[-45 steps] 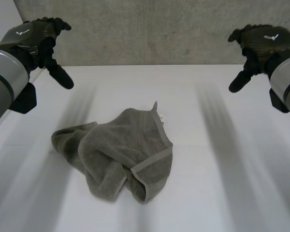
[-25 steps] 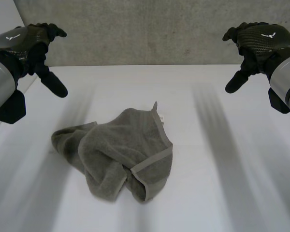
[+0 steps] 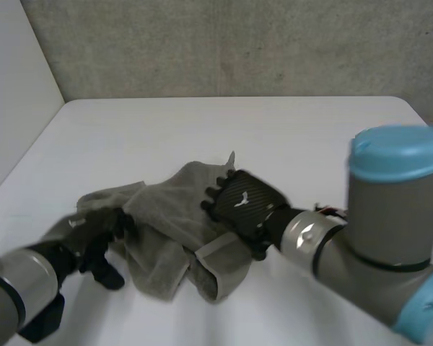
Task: Fold the laundry
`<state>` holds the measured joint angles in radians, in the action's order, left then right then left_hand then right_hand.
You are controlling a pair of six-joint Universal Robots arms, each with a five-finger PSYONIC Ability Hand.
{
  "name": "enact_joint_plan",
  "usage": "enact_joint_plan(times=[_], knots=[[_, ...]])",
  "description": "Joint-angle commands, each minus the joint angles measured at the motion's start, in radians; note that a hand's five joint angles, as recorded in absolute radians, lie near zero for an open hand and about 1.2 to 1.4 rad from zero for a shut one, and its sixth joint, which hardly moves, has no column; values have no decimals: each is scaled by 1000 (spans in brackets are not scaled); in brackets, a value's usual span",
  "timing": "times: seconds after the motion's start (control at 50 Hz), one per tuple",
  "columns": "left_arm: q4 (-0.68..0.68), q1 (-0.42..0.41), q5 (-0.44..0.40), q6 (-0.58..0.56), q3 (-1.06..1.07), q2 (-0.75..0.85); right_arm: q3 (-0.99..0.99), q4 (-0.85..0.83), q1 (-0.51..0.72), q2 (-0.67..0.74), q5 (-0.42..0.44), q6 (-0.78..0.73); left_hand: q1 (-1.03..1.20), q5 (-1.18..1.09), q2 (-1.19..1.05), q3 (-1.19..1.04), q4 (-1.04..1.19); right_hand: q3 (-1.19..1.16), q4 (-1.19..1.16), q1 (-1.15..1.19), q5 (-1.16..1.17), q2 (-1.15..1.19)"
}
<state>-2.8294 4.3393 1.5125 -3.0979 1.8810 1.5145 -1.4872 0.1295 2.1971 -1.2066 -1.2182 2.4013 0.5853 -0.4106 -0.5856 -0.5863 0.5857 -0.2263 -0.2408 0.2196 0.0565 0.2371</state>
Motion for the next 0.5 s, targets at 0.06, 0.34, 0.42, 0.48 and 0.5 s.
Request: enact_joint_plan(times=[0.06, 0.34, 0.42, 0.48, 0.5], knots=[[-128, 11, 3, 4, 109, 19, 33, -97, 76, 176, -1, 36, -2, 2, 2, 3, -2, -5, 9, 12, 1, -5], [-179, -63, 9, 59, 50, 153, 77, -145, 92, 252, -26, 4, -260, 260, 261, 261, -261, -1170, -1155, 1177, 1165, 1159], [-212, -113, 18, 123, 1, 245, 64, -186, 87, 168, -67, 119, -293, 292, 293, 294, -293, -1170, -1155, 1177, 1165, 1159], [-225, -124, 20, 140, -22, 294, 44, -188, 66, 118, -87, 188, -293, 292, 293, 294, -293, -1170, -1155, 1177, 1165, 1159], [-225, -124, 20, 140, -22, 294, 32, -188, 55, 101, -92, 211, -293, 292, 293, 294, -293, -1170, -1155, 1177, 1165, 1159]])
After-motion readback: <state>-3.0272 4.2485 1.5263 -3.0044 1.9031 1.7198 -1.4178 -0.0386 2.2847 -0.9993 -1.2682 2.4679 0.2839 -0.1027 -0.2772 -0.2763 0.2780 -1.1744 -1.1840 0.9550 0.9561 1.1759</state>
